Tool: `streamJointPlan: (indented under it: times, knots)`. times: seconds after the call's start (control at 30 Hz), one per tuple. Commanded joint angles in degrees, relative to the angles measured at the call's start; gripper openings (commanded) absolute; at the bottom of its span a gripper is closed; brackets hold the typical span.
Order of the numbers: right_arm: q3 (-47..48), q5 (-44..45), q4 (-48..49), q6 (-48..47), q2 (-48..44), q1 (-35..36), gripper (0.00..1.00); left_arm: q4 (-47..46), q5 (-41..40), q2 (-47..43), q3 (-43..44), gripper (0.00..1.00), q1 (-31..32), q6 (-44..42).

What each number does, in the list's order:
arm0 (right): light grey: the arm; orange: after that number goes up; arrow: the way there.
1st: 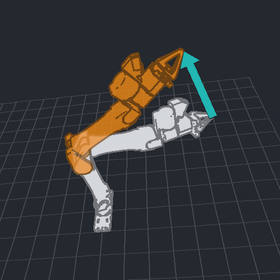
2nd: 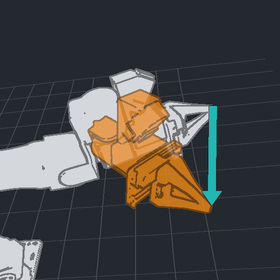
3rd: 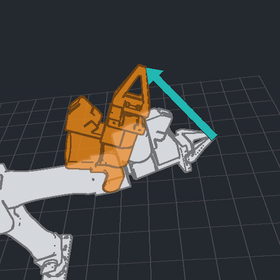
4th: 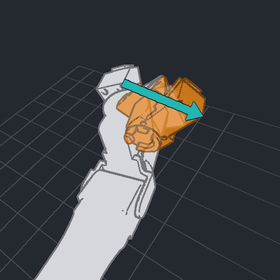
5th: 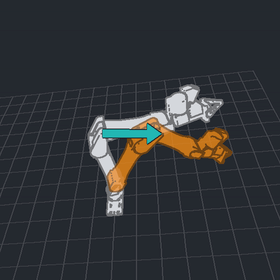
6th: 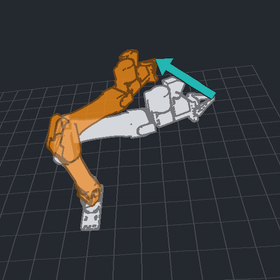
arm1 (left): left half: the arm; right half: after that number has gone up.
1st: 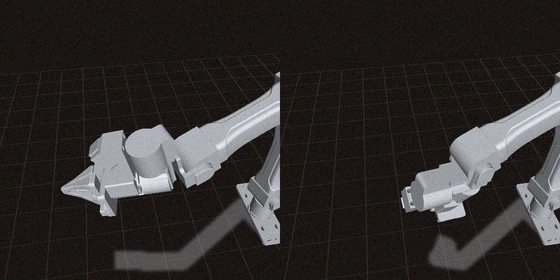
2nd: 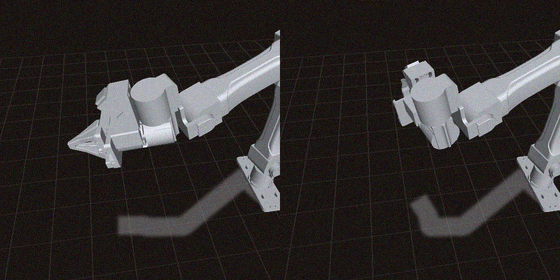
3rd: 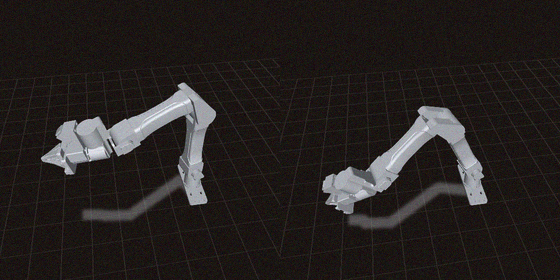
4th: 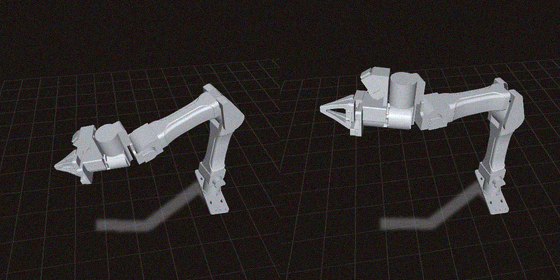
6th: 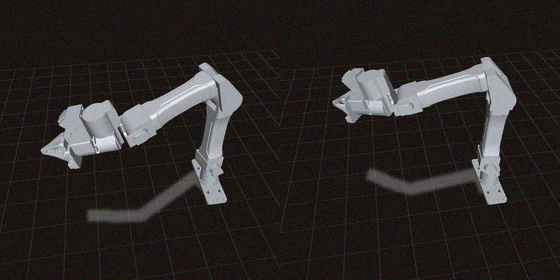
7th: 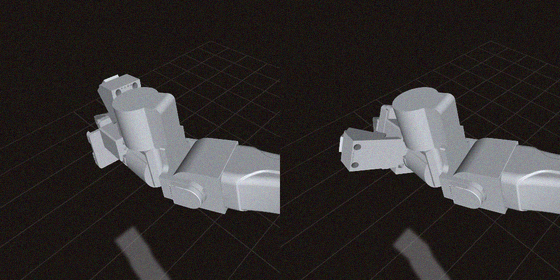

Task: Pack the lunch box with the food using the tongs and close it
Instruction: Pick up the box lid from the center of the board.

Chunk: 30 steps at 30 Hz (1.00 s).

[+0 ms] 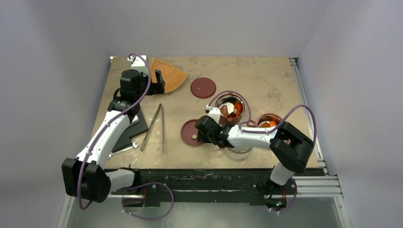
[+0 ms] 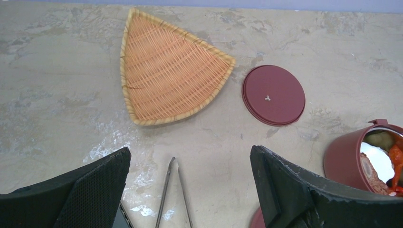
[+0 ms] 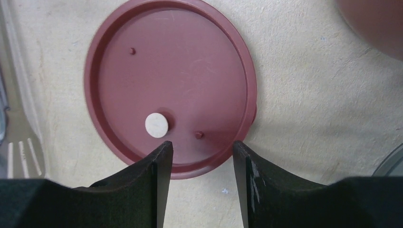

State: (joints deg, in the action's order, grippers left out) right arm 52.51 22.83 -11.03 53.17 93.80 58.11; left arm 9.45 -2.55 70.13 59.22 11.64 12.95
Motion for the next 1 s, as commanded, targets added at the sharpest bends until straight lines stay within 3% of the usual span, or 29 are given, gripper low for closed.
streamJointPlan:
  times: [0.0, 0.43, 0.97]
  knots:
    - [2.87, 2.51, -2.14, 1.68, 1.77, 0.08, 0.52, -2.22, 1.27, -1.92, 0.21, 0.95, -0.29, 1.24]
    - [1.41, 6.94, -5.33, 4.05, -0.02, -0.72, 0.51, -2.24, 1.84, -1.84, 0.27, 0.95, -0.30, 1.55]
    - [2.51, 5.69, -4.37, 1.53, 3.71, -1.82, 0.46, -1.81, 2.19, -1.65, 0.65, 0.95, -0.28, 1.55]
